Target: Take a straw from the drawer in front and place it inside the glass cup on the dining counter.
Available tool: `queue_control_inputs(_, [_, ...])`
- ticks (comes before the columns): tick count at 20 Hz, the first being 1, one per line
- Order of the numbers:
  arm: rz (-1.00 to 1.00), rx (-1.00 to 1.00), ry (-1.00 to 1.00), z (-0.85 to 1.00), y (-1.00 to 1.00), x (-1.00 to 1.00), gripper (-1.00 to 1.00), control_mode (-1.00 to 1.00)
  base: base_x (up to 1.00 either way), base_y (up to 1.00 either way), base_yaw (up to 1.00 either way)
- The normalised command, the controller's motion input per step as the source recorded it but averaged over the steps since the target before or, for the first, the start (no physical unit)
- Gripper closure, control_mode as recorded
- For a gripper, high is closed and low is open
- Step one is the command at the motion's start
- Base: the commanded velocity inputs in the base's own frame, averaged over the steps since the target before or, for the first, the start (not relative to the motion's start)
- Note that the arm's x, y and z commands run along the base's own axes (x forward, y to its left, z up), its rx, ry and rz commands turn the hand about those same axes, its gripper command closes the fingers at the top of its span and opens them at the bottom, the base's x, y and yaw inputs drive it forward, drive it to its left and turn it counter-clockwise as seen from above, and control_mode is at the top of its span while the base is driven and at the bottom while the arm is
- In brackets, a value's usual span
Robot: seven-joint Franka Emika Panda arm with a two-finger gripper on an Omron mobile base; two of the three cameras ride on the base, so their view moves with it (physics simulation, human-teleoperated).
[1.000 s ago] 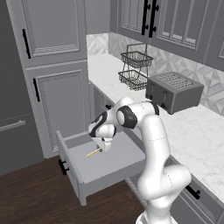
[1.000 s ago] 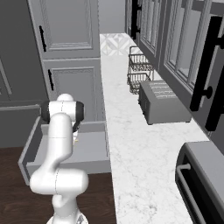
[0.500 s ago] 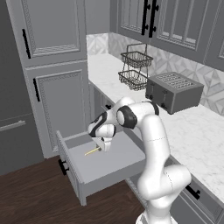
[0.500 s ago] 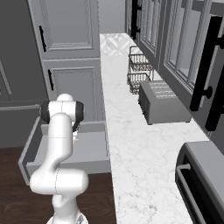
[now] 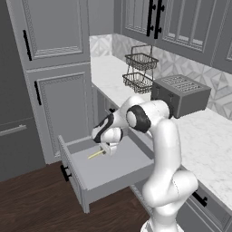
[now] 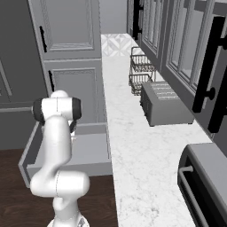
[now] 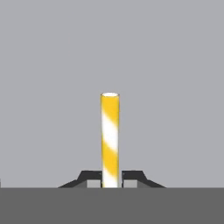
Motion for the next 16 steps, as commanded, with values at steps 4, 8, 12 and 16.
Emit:
queue_control_inputs(4, [0.00, 0.00, -0.21, 0.97, 0.00, -0.51, 1.00, -1.00, 0.00, 0.00, 0.00])
queue_control_inputs(8, [0.02, -0.02, -0.24, 0.87, -0.01, -0.59, 1.00, -1.00, 0.00, 0.00, 0.00])
queue_control_inputs(12, [0.04, -0.06, -0.27, 0.90, 0.00, -0.56, 1.00, -1.00, 0.00, 0.00, 0.00])
queue_control_inputs(16, [0.09, -0.08, -0.25, 0.97, -0.01, -0.42, 1.00, -1.00, 0.00, 0.00, 0.00])
